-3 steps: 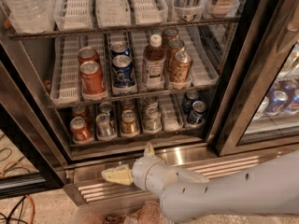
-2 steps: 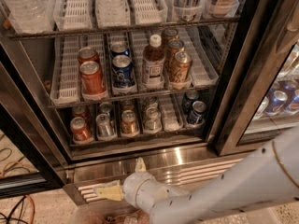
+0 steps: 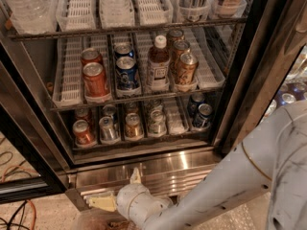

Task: Pick redbull can from bottom shelf of fridge

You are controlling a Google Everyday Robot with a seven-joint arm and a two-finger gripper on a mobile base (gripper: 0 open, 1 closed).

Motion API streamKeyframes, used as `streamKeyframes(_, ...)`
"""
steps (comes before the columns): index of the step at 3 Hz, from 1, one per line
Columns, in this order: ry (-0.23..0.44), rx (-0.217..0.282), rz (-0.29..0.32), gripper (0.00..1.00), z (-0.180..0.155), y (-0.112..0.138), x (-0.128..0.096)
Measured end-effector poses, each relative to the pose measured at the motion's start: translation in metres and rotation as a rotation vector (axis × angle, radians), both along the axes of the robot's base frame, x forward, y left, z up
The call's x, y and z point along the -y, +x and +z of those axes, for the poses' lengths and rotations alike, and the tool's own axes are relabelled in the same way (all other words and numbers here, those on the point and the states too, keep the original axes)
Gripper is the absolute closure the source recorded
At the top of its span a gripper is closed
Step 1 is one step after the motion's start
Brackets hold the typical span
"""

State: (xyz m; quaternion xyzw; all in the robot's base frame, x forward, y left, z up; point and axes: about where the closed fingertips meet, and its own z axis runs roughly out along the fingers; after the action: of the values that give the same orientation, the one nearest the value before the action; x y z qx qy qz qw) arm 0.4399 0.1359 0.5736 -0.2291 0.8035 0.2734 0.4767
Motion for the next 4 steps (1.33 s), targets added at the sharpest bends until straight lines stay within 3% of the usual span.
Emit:
streamKeyframes(1,0.007,-0.002,-0.009,0.00,-0.007,-0.003,-0.007)
streamKeyframes(2,0.007,0.030,-0.051,0.00,-0.017,0.000,-0.027)
streamKeyframes(4,-0.122,0.134,-0.217,0.00,-0.019,0.008,-0.065)
